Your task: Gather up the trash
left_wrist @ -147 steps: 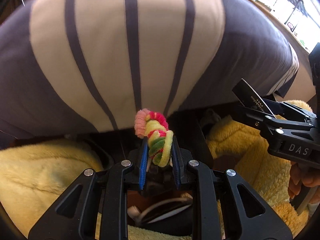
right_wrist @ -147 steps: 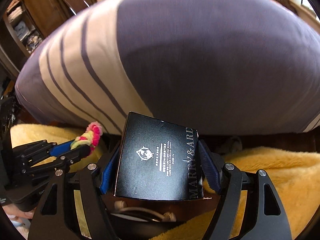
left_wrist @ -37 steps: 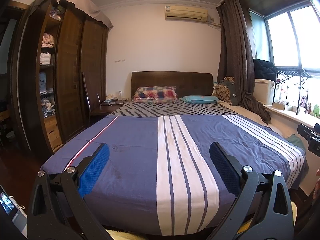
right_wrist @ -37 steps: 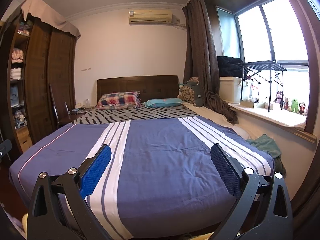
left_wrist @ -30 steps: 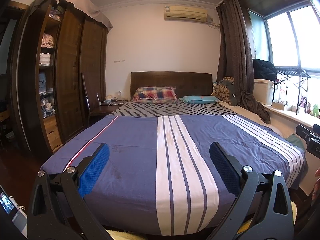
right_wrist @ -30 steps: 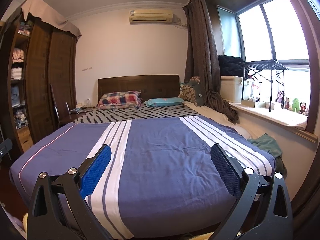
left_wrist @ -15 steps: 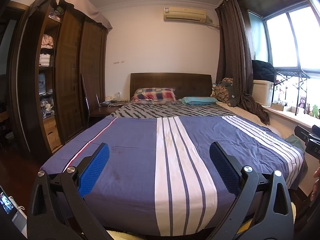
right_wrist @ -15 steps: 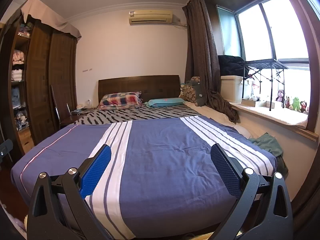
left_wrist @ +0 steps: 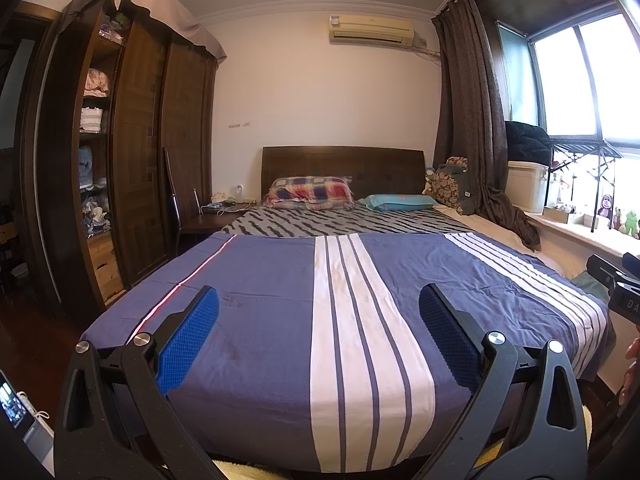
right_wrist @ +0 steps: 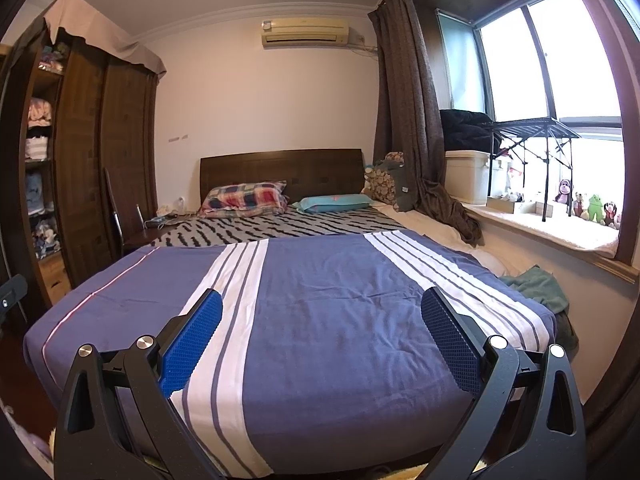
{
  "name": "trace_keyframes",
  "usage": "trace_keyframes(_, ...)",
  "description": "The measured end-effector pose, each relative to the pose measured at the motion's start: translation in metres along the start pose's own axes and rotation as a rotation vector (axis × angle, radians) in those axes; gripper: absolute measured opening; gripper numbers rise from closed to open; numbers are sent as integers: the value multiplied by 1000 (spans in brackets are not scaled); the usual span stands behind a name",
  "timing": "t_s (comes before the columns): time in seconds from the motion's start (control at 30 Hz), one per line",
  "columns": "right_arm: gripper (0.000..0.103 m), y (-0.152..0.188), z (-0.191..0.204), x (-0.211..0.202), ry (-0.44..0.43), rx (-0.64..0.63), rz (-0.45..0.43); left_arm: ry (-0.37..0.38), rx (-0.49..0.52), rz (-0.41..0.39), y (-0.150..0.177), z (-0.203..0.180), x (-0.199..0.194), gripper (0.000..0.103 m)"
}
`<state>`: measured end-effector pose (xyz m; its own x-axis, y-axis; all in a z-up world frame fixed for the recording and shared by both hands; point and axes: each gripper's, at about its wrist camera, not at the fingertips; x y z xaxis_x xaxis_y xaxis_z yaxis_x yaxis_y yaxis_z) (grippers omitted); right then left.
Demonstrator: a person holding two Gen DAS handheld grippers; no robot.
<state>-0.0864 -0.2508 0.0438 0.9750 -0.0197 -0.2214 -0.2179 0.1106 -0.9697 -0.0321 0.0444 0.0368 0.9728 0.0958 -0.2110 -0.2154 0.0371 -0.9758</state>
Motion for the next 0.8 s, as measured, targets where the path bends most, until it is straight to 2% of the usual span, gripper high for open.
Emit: trace_keyframes(0.8, 100, 3, 4, 2, 2, -3, 7, 6, -6, -7, -4, -1, -1, 95)
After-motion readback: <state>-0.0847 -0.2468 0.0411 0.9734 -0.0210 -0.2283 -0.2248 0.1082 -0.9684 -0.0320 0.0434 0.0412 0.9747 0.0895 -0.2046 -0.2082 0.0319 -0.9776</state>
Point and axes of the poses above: each gripper's, at about its wrist camera, not at the fingertips, and x roughly the way its jaws point, z to its left, y to its underside, and after that the axes turned 14 degrees about -y, right-handed
